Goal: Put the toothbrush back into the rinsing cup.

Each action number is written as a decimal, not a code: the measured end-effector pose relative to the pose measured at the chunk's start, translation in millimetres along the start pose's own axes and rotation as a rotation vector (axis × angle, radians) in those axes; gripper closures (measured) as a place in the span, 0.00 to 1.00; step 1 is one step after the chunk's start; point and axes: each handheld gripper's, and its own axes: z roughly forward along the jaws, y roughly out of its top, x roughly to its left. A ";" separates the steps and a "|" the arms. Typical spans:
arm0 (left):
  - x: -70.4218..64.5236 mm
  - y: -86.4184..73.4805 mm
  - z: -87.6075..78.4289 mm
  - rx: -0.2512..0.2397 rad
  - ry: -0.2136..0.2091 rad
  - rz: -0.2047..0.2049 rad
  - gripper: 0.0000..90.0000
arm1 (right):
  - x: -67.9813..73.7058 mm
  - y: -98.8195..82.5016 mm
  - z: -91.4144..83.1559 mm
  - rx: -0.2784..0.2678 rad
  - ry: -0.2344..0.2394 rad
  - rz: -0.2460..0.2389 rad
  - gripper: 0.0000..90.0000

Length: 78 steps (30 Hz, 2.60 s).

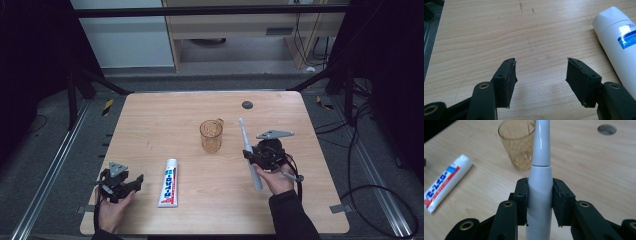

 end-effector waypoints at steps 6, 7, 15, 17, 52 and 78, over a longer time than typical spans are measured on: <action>0.3 -0.1 0.2 -0.002 -0.001 -0.002 0.44 | -0.3 7.3 -3.9 -0.142 -0.015 0.025 0.75; 0.3 -0.2 0.2 -0.002 -0.002 -0.002 0.44 | 0.1 8.7 -4.2 -0.161 -0.016 0.034 0.75; 0.5 -0.3 0.4 -0.002 -0.001 -0.001 0.44 | 1.4 18.1 -2.2 -0.279 -0.028 0.070 0.75; 0.8 -0.4 0.4 -0.002 0.000 -0.003 0.44 | 1.6 21.5 0.4 -0.323 -0.038 0.086 0.75; 2.5 0.4 1.3 -0.009 0.003 -0.011 0.44 | 17.7 82.4 27.4 -0.643 -0.097 0.124 0.75; 5.1 0.1 1.4 -0.011 0.003 -0.020 0.44 | 26.1 93.8 74.3 -0.670 -0.114 0.100 0.75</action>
